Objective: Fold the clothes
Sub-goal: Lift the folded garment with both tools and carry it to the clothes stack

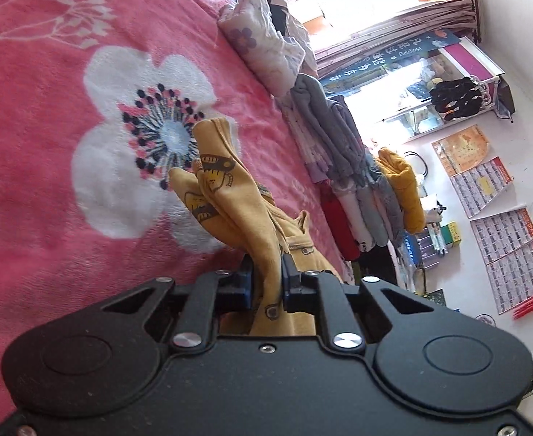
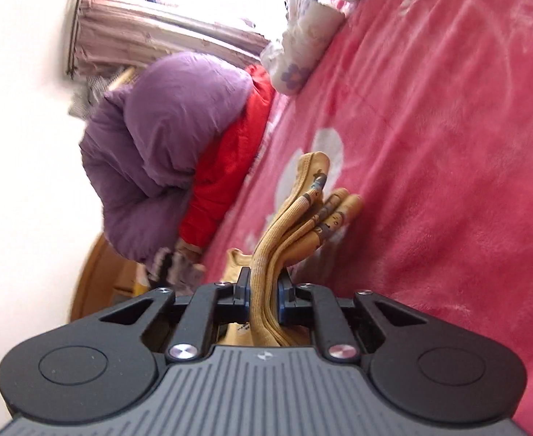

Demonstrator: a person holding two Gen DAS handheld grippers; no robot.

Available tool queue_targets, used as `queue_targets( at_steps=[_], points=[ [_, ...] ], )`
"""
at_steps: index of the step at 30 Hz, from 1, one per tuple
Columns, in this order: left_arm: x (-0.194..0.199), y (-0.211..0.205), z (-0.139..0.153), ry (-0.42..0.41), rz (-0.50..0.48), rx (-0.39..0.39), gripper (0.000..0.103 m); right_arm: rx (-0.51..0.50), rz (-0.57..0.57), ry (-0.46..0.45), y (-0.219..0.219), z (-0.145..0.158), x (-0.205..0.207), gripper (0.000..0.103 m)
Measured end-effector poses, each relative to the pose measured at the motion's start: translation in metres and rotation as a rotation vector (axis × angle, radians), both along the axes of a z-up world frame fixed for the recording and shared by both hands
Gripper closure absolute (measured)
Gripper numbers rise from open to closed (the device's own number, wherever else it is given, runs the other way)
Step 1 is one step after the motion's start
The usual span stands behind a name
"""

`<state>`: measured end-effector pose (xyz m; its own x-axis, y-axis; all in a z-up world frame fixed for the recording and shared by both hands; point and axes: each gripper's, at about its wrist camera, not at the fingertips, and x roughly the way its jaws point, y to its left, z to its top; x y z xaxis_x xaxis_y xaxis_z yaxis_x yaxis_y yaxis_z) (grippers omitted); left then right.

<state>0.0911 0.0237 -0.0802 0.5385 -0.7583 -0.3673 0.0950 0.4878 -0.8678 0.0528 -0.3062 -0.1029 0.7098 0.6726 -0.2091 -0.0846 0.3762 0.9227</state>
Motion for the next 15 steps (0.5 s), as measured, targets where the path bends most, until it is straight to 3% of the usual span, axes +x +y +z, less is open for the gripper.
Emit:
queue_targets(
  at_steps=[6,10,15],
  points=[
    [0.017,-0.031,0.017,-0.026,-0.047,-0.006,0.091,0.034,-0.063,-0.060,-0.036,0.017,-0.012,0.088],
    [0.032,-0.050,0.020,-0.005,-0.074,-0.007,0.091,0.064,-0.104,-0.050,-0.059,0.014,-0.009,0.088],
    [0.051,-0.068,0.026,0.002,-0.101,-0.020,0.091,0.042,-0.136,-0.084,-0.078,0.021,0.000,0.088]
  ],
)
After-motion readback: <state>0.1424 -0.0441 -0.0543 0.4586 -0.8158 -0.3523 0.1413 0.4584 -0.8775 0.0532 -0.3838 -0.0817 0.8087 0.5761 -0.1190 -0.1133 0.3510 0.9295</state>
